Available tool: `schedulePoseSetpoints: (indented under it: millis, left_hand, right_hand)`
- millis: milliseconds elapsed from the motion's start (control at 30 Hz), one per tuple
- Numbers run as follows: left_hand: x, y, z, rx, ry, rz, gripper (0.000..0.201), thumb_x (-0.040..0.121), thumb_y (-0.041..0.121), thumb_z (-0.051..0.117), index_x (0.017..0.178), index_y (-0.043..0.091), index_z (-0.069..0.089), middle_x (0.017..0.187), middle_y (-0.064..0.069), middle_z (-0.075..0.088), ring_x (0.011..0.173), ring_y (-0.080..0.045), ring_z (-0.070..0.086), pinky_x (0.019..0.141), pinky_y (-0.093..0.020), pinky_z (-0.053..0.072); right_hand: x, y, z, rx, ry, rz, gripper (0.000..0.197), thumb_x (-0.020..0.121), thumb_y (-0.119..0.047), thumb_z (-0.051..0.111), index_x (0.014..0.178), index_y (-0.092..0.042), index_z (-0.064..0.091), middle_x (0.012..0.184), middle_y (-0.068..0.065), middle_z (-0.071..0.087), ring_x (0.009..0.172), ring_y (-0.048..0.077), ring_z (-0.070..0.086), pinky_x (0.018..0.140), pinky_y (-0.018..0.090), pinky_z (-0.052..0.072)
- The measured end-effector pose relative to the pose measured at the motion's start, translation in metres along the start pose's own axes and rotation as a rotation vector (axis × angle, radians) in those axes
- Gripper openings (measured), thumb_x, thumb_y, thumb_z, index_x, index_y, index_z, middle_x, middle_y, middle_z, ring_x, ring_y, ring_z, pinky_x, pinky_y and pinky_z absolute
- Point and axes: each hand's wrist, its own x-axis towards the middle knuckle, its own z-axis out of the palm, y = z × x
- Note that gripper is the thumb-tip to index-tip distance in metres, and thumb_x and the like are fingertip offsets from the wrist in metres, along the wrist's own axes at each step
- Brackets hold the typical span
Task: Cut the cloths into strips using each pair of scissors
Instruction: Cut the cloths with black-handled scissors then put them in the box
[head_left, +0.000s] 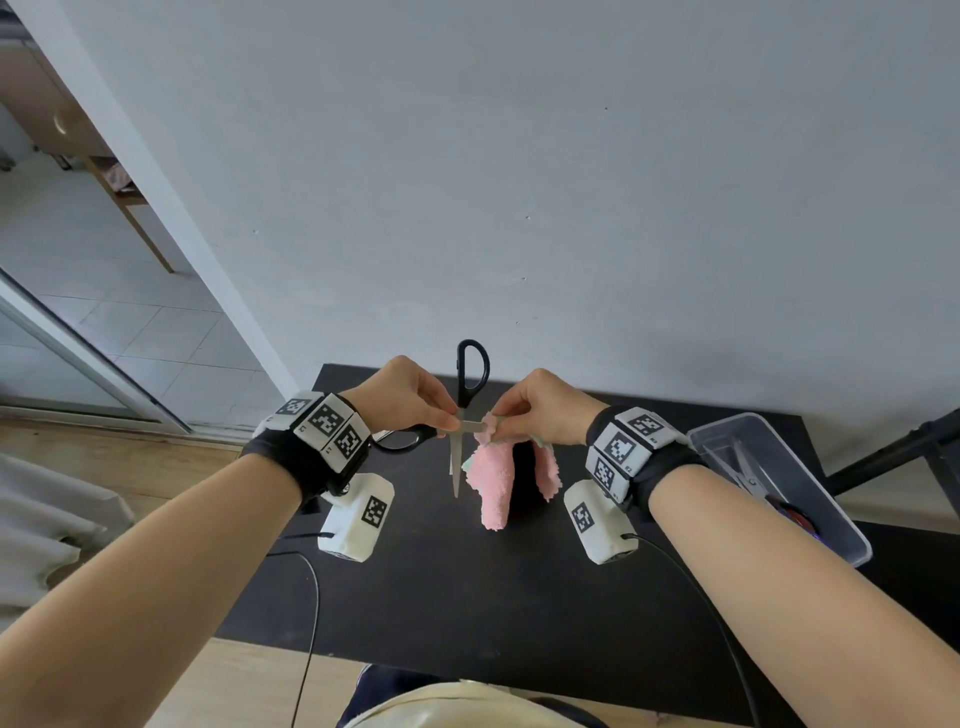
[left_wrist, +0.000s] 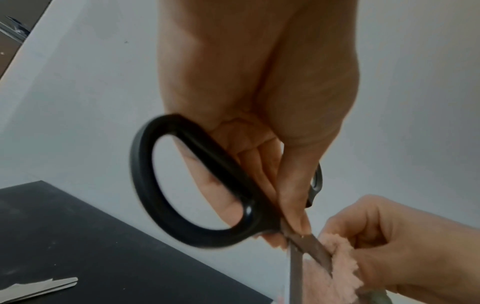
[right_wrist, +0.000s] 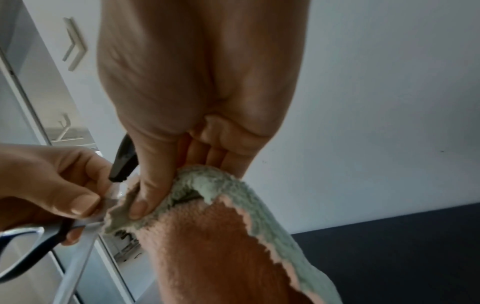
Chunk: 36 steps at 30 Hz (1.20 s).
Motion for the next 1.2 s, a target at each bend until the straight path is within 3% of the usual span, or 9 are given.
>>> schedulePoseSetpoints:
  millis: [167, 233, 300, 400, 567, 700, 867, 1000, 1200]
  left_hand:
    - [-0.005, -0.018, -0.016, 0.009, 0.083, -0.062, 0.005, 0.076, 0.01, 0.077, 0.077, 0.012, 0.073, 0.063, 0.002, 0.07, 0.057, -0.002, 0.058, 0.061, -0.009, 0.047]
    - [-0.008, -0.025, -0.02, -0.061, 0.139, -0.094, 0.006, 0.075, 0.011, 0.078, 0.075, 0.012, 0.072, 0.058, 0.007, 0.068, 0.053, 0.0, 0.058, 0.057, -0.008, 0.047]
    - [-0.009, -0.03, -0.019, -0.199, 0.181, -0.123, 0.008, 0.075, 0.009, 0.079, 0.072, 0.013, 0.072, 0.059, 0.004, 0.069, 0.057, -0.008, 0.059, 0.061, -0.015, 0.048]
    - [-0.011, -0.031, -0.014, -0.436, 0.177, -0.12, 0.009, 0.077, 0.003, 0.075, 0.071, 0.01, 0.075, 0.072, -0.011, 0.071, 0.066, -0.02, 0.059, 0.064, -0.024, 0.048]
    - [-0.009, -0.029, -0.008, -0.691, 0.203, -0.123, 0.023, 0.078, -0.001, 0.072, 0.101, -0.004, 0.068, 0.075, -0.015, 0.07, 0.065, -0.023, 0.067, 0.084, -0.037, 0.057]
    - [-0.006, -0.027, -0.008, -0.782, 0.248, -0.127, 0.019, 0.081, -0.001, 0.071, 0.098, -0.003, 0.063, 0.076, -0.016, 0.07, 0.065, -0.022, 0.068, 0.076, -0.032, 0.058]
    - [-0.002, -0.023, -0.007, -0.875, 0.273, -0.116, 0.014, 0.081, -0.002, 0.07, 0.09, 0.001, 0.059, 0.079, -0.018, 0.068, 0.063, -0.022, 0.069, 0.06, -0.027, 0.058]
    - [0.001, -0.021, -0.005, -0.907, 0.254, -0.105, 0.021, 0.081, -0.003, 0.069, 0.098, -0.002, 0.057, 0.083, -0.019, 0.07, 0.068, -0.023, 0.07, 0.058, -0.025, 0.056]
    - [0.004, -0.017, -0.005, -0.974, 0.191, -0.063, 0.033, 0.081, -0.005, 0.068, 0.11, -0.011, 0.055, 0.09, -0.022, 0.067, 0.082, -0.027, 0.07, 0.07, -0.031, 0.059]
  right_hand:
    - [-0.007, 0.029, -0.007, -0.049, 0.113, 0.07, 0.008, 0.079, -0.015, 0.075, 0.086, -0.01, 0.077, 0.052, -0.026, 0.062, 0.051, -0.013, 0.054, 0.053, 0.006, 0.039]
    - [-0.011, 0.04, -0.005, -0.011, 0.164, 0.1, 0.011, 0.08, -0.016, 0.075, 0.087, -0.009, 0.077, 0.053, -0.021, 0.063, 0.051, -0.008, 0.057, 0.055, 0.013, 0.049]
    - [-0.014, 0.046, 0.002, 0.034, 0.191, 0.128, 0.011, 0.081, -0.016, 0.074, 0.089, -0.009, 0.077, 0.049, -0.019, 0.062, 0.049, -0.005, 0.058, 0.065, 0.025, 0.056]
    - [-0.014, 0.046, 0.013, 0.054, 0.207, 0.143, 0.006, 0.084, -0.014, 0.07, 0.086, -0.012, 0.075, 0.041, -0.021, 0.056, 0.042, -0.008, 0.054, 0.062, 0.021, 0.048]
    - [-0.005, 0.052, 0.025, 0.099, 0.256, 0.17, 0.016, 0.078, -0.016, 0.073, 0.072, -0.03, 0.069, 0.087, 0.006, 0.071, 0.075, 0.01, 0.059, 0.069, 0.03, 0.053]
    - [-0.001, 0.048, 0.033, 0.14, 0.247, 0.186, 0.026, 0.077, -0.018, 0.075, 0.102, -0.021, 0.069, 0.098, -0.006, 0.068, 0.095, 0.009, 0.062, 0.081, 0.022, 0.05]
    - [0.002, 0.034, 0.047, 0.276, 0.202, 0.208, 0.03, 0.071, -0.021, 0.081, 0.098, -0.026, 0.068, 0.098, -0.013, 0.069, 0.097, 0.003, 0.064, 0.091, 0.024, 0.05]
    - [-0.002, 0.01, 0.059, 0.456, 0.191, 0.191, 0.031, 0.077, -0.021, 0.078, 0.106, -0.016, 0.07, 0.091, -0.013, 0.071, 0.081, -0.008, 0.066, 0.068, 0.003, 0.046]
    - [-0.003, -0.021, 0.071, 0.683, 0.18, 0.171, 0.026, 0.083, -0.014, 0.073, 0.104, 0.0, 0.068, 0.09, 0.01, 0.073, 0.073, 0.018, 0.071, 0.076, 0.027, 0.058]
